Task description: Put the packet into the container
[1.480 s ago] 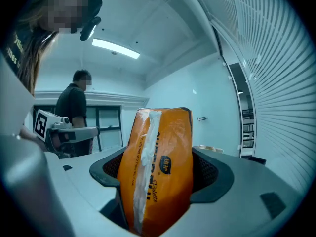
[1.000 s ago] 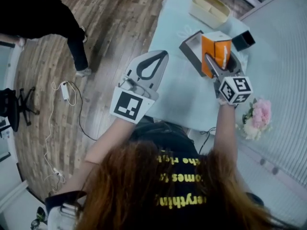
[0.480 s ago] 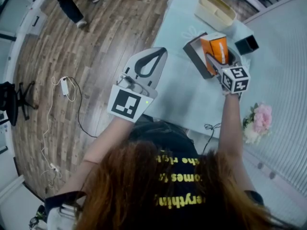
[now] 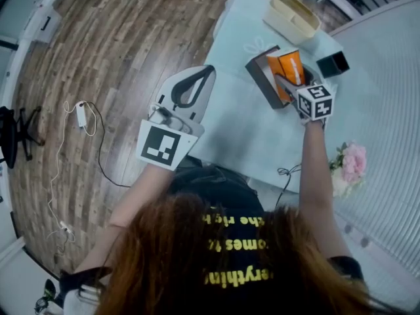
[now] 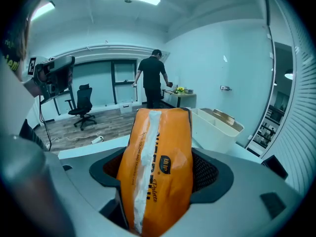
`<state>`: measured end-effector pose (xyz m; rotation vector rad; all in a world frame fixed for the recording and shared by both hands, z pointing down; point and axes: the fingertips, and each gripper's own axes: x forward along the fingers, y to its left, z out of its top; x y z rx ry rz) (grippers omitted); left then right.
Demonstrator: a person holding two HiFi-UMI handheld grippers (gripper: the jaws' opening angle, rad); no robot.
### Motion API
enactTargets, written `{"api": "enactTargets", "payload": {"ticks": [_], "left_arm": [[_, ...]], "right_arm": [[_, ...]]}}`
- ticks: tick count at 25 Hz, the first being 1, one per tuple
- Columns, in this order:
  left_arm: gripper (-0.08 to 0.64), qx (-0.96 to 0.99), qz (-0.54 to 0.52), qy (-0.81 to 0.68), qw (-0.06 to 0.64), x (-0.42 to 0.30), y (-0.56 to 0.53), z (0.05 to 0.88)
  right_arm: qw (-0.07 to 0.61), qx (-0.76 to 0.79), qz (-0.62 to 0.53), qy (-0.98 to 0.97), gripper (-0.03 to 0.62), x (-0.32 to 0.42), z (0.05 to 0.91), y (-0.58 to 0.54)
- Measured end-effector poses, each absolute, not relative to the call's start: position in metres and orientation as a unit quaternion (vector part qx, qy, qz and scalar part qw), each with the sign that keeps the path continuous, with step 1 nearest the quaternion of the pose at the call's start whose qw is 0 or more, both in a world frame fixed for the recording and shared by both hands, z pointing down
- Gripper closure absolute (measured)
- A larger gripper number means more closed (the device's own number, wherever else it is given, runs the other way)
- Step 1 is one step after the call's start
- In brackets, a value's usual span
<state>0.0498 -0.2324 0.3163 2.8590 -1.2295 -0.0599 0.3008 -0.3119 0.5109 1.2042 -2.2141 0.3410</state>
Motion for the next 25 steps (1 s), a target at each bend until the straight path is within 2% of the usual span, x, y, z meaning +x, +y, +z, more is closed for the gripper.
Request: {"api": "enactTargets", "payload": {"ticks": [21, 25], "left_arm": [[0.561, 0.907, -0.013, -0.422, 0.014, 0.026, -0.219, 0.318], [0.561, 0.907, -0.013, -0.420, 0.014, 0.026, -0.217, 0.318]], "right_arm": [[0.386, 0.409, 0.148, -0.814, 0.218, 0.291, 0.558, -0.317], [0.385, 0.403, 0.161, -0.814, 0.216, 0.291, 0.563, -0.317]]}}
